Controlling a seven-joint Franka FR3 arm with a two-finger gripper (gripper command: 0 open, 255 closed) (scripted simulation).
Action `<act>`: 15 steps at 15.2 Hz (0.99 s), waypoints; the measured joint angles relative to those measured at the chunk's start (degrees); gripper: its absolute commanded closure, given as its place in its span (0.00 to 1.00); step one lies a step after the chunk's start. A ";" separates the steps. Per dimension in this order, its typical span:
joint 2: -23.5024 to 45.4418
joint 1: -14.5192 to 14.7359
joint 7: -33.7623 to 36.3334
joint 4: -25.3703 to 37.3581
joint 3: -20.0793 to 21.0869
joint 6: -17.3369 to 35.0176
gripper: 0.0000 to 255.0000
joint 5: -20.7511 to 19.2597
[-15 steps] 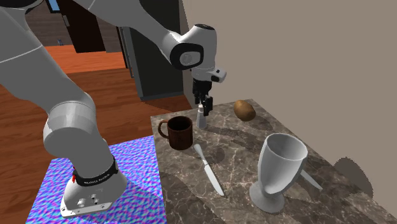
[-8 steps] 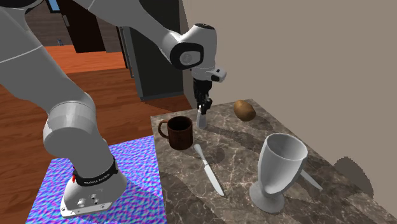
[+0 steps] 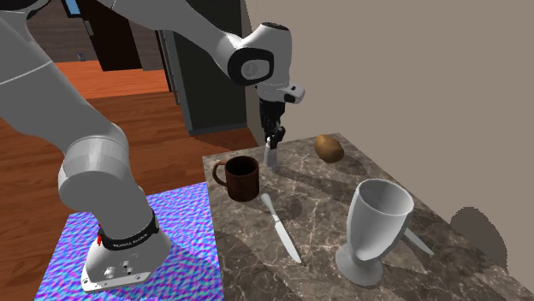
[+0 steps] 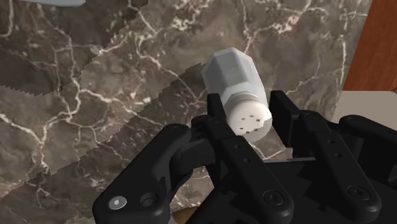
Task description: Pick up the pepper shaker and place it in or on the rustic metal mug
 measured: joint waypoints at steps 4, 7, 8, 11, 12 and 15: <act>-1.53 -0.07 0.31 1.67 -0.08 -3.20 1.00 -0.22; -2.70 -0.14 0.57 3.31 -0.17 -6.00 1.00 -0.41; -2.94 -0.13 0.68 3.71 -0.15 -6.63 1.00 -0.44; -3.72 -0.19 0.88 5.35 -0.24 -9.05 1.00 -0.59; -4.15 -0.22 0.90 5.85 -0.31 -9.98 1.00 -0.64; -4.84 -0.27 1.12 7.63 -0.39 -12.44 1.00 -0.78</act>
